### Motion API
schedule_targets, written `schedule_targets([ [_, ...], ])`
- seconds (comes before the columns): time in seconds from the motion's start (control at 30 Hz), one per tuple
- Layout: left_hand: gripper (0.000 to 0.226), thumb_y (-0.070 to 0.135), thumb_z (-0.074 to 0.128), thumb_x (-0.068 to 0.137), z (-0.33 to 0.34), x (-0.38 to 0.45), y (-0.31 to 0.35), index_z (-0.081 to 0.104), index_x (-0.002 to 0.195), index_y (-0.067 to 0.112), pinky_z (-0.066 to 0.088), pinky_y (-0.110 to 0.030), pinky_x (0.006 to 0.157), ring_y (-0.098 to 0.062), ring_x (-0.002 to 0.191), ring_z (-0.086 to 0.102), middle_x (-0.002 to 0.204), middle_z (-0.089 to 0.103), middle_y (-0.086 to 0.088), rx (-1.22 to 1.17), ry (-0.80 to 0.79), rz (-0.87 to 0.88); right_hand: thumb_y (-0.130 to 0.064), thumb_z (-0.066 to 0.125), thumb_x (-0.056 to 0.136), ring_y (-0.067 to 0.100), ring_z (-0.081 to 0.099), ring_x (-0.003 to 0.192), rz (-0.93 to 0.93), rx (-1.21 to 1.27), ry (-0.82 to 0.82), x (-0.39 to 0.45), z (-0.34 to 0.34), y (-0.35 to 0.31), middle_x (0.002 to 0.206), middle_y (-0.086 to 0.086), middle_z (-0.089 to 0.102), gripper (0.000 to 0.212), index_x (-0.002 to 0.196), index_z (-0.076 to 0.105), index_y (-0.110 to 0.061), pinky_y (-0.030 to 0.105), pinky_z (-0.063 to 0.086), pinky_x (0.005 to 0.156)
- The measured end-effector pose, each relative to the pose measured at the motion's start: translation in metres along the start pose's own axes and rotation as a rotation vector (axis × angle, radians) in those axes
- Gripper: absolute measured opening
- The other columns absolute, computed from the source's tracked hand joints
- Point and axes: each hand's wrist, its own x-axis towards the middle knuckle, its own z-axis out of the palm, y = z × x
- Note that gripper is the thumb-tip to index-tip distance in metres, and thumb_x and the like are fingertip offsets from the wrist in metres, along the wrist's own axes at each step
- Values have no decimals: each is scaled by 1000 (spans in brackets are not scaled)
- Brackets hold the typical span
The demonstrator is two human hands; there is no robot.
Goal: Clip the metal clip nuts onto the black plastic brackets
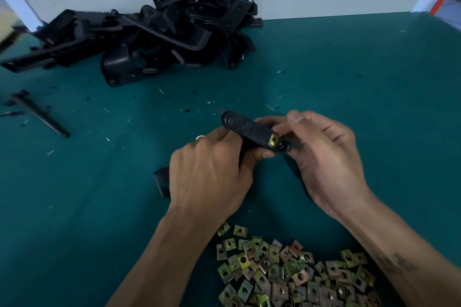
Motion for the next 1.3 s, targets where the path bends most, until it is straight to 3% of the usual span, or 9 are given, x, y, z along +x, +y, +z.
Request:
schedule_targets([
  [0.1, 49, 58, 27, 103, -3, 2, -1, 39, 71, 23, 17, -25, 47, -18, 43, 37, 57, 41, 11, -59, 101, -134, -19, 54, 101, 30, 72, 100, -40, -23, 69, 3, -2, 3, 99, 16, 77, 30, 85, 77, -9, 34, 55, 88],
  [0.27, 51, 47, 22, 108, -2, 3, -4, 22, 61, 28, 16, -23, 49, -7, 43, 32, 50, 31, 13, -125, 249, -355, 3, 65, 93, 19, 64, 95, -124, -747, -39, 15, -8, 6, 108, -2, 71, 32, 114, 75, -18, 29, 50, 88],
  [0.37, 51, 47, 24, 106, 1, 4, -5, 26, 60, 26, 17, -25, 49, -9, 45, 36, 51, 37, 11, -149, 255, -440, -17, 70, 94, 17, 50, 121, -199, -1137, -295, 16, 1, 13, 133, -7, 59, 40, 133, 65, -19, 34, 42, 106],
  [0.47, 51, 48, 25, 106, 1, 4, -5, 26, 59, 27, 17, -26, 49, -10, 45, 37, 50, 37, 10, -175, 272, -451, -34, 65, 97, 22, 45, 111, -238, -1334, -349, 16, 10, 17, 121, -6, 54, 33, 128, 67, -22, 43, 47, 91],
  [0.67, 53, 50, 26, 105, 1, 3, -6, 27, 59, 25, 18, -27, 48, -11, 42, 36, 48, 36, 8, -192, 206, -395, -15, 64, 97, 19, 51, 100, -200, -1238, -295, 14, 9, 14, 99, -4, 55, 2, 97, 63, -13, 46, 50, 80],
  [0.77, 51, 48, 33, 104, 1, 2, -5, 25, 59, 27, 16, -25, 48, -6, 42, 32, 47, 32, 11, -177, 158, -272, -5, 58, 94, 21, 54, 81, -228, -1276, -114, 16, 6, 15, 89, -2, 57, 10, 96, 57, -15, 44, 50, 67],
  [0.9, 42, 53, 40, 99, 1, 1, -3, 34, 65, 28, 18, -25, 47, -14, 47, 36, 54, 34, 13, -153, 54, -85, 14, 61, 88, 3, 63, 72, -107, -673, 92, 21, -2, 8, 80, -5, 71, 36, 99, 68, -20, 16, 49, 67],
  [1.07, 42, 54, 41, 98, 3, 0, -2, 37, 67, 26, 25, -27, 48, -18, 56, 37, 61, 39, 12, -105, 22, 52, 2, 66, 94, 13, 71, 84, -77, -165, 147, 13, -12, -3, 85, 5, 77, 23, 96, 79, -17, 23, 52, 72],
  [1.3, 46, 52, 40, 99, 5, -1, -3, 57, 71, 19, 24, -28, 50, -22, 62, 53, 67, 58, 6, -93, 4, 104, 0, 61, 97, 16, 71, 80, -8, -21, 100, 4, 8, -4, 82, 6, 75, 15, 95, 72, -11, 34, 61, 74],
])
